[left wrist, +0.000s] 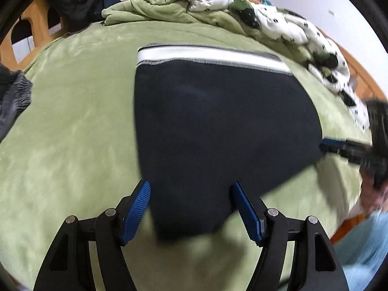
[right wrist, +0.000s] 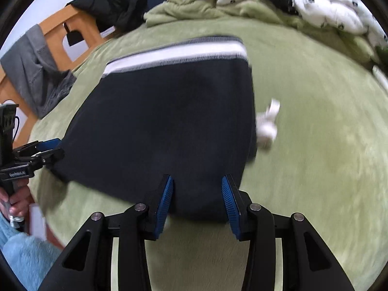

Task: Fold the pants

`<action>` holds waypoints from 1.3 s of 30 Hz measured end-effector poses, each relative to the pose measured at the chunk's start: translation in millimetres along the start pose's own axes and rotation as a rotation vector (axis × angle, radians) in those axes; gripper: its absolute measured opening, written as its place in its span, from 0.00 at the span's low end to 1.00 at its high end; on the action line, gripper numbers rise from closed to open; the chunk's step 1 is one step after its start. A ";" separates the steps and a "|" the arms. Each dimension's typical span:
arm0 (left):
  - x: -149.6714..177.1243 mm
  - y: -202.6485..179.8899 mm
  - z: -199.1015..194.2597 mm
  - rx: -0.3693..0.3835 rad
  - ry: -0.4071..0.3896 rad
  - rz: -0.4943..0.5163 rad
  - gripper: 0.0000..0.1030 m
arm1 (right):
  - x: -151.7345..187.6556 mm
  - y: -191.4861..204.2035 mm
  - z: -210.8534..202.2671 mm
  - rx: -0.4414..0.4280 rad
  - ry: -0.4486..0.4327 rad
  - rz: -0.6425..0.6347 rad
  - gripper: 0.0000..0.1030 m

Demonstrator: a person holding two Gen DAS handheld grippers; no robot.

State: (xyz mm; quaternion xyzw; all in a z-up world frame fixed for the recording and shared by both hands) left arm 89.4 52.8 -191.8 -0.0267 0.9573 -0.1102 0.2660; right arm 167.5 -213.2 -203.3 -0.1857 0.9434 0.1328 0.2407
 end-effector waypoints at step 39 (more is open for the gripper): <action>7.0 38.2 -48.8 0.062 -0.245 -0.096 0.51 | -34.9 38.4 -20.5 -0.018 0.042 0.069 0.35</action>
Point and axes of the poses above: each gripper's, at about its wrist camera, not at the fingertips, and z roughly the way its jaws point, y to its left, x to its underside, the point moved 6 cm from there along z, roughly the way its jaws point, and after that the axes turned 5 degrees about -z, right-handed, at the moved point
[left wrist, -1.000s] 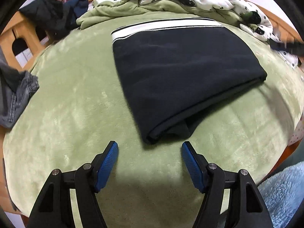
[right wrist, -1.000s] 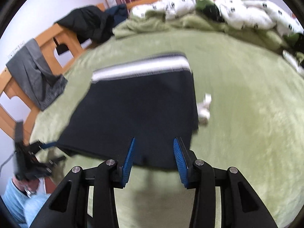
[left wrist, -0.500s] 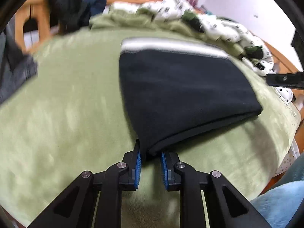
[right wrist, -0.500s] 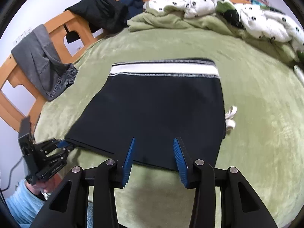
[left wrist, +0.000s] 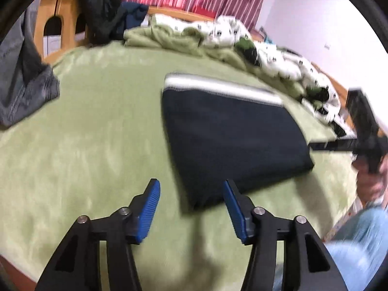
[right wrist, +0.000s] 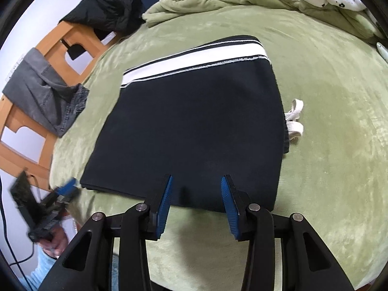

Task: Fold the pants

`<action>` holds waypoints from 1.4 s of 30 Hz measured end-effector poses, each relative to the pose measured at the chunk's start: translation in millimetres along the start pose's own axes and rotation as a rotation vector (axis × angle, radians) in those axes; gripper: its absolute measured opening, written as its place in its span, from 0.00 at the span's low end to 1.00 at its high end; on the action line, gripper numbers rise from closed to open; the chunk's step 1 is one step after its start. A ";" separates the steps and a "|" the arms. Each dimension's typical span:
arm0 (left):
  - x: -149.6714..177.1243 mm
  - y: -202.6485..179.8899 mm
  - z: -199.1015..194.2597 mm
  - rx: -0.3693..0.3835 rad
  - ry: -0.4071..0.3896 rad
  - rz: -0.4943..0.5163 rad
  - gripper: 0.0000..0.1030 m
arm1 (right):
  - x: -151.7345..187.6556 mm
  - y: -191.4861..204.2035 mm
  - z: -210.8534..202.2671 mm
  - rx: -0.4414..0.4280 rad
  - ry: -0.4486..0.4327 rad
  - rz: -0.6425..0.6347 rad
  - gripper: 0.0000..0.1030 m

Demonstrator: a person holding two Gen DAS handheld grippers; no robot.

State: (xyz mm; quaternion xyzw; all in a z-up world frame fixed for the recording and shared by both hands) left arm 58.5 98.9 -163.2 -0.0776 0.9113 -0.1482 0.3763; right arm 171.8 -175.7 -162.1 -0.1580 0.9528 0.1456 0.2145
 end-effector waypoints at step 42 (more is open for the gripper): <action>-153.6 -29.7 172.6 -0.009 0.043 0.073 0.60 | -143.9 -55.1 54.0 0.006 -0.384 -0.132 0.36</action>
Point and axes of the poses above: each gripper's, at about its wrist camera, not at the fingertips, and z roughly the way its jaws point, y to its left, x to its underside, the point moved 6 cm from there along z, roughly the way its jaws point, and after that the axes turned 5 degrees about -z, right-handed, at the moved point
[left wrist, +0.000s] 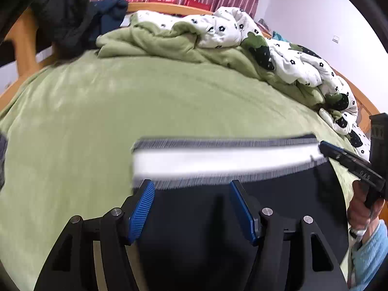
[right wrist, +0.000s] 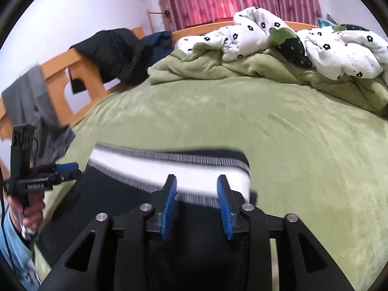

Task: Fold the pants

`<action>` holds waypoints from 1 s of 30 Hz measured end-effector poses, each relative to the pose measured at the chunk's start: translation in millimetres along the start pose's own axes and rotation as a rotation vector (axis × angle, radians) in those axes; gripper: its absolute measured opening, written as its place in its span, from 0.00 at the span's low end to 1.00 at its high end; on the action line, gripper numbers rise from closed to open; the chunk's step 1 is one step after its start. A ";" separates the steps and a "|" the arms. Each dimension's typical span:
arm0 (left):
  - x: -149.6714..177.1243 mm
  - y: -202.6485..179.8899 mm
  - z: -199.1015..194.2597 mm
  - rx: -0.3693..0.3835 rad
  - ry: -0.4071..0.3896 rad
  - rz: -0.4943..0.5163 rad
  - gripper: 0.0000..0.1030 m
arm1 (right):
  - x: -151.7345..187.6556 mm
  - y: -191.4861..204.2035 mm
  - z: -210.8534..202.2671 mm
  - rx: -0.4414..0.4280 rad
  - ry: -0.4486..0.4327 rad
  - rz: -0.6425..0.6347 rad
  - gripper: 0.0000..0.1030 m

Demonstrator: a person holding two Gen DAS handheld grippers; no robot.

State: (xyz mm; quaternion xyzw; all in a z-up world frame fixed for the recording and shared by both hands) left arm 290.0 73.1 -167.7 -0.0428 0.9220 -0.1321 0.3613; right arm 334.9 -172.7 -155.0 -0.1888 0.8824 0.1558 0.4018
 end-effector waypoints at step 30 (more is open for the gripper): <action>9.4 -7.3 33.1 -0.065 0.123 0.056 0.79 | 3.0 -4.7 38.3 0.076 0.088 -0.036 0.35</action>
Point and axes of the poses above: each gripper's, at about its wrist camera, not at the fingertips, and z roughly the way its jaws point, y to its left, x to its underside, the point moved 6 cm from there along z, roughly the way its jaws point, and after that the axes turned 5 degrees about -z, right-handed, at the moved point
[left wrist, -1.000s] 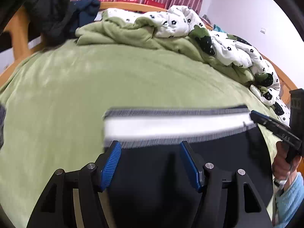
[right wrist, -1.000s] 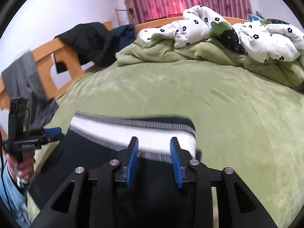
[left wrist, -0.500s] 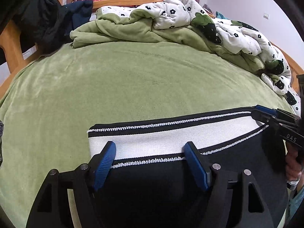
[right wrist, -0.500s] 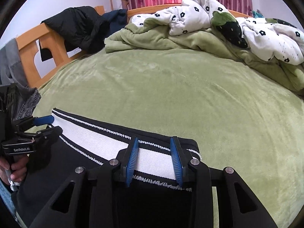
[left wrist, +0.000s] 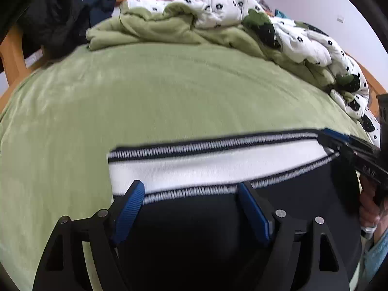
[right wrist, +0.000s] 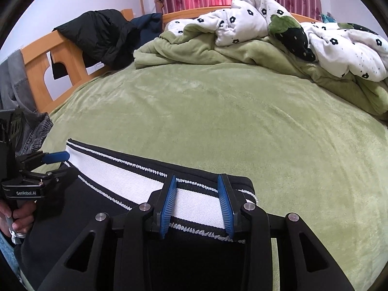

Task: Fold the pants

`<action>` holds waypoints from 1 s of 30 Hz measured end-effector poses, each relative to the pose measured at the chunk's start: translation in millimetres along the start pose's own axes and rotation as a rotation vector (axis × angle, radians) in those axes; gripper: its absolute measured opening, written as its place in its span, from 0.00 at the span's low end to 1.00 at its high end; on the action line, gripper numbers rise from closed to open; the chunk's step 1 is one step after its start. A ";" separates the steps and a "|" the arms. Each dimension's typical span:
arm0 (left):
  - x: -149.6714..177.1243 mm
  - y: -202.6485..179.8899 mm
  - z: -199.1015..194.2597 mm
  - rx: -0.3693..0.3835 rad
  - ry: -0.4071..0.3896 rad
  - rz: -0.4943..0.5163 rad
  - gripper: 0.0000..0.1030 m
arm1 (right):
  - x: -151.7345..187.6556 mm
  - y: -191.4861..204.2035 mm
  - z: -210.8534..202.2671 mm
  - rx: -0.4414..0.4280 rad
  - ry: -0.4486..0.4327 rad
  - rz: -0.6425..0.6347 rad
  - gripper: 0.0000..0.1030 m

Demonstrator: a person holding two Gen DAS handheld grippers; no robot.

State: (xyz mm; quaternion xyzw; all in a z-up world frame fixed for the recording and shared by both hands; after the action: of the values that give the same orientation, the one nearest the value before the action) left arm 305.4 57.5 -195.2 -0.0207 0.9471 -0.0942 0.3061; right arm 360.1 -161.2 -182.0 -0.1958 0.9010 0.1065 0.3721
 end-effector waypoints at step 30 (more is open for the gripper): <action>161.3 5.5 -123.0 0.018 0.131 -0.082 0.80 | 127.8 37.5 -130.1 0.018 0.172 0.071 0.39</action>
State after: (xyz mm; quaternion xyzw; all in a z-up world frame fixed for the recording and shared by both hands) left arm 102.7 67.6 -191.3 -0.0508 0.9626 -0.1162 0.2394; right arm 179.5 -206.3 -180.1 -0.1686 0.9369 0.0944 0.2913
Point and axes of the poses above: each gripper's, at about its wrist camera, not at the fingertips, and z roughly the way its jaws point, y to its left, x to its underside, the point moved 6 cm from there along z, roughly the way its jaws point, and after that the axes turned 5 degrees about -z, right-handed, at the moved point
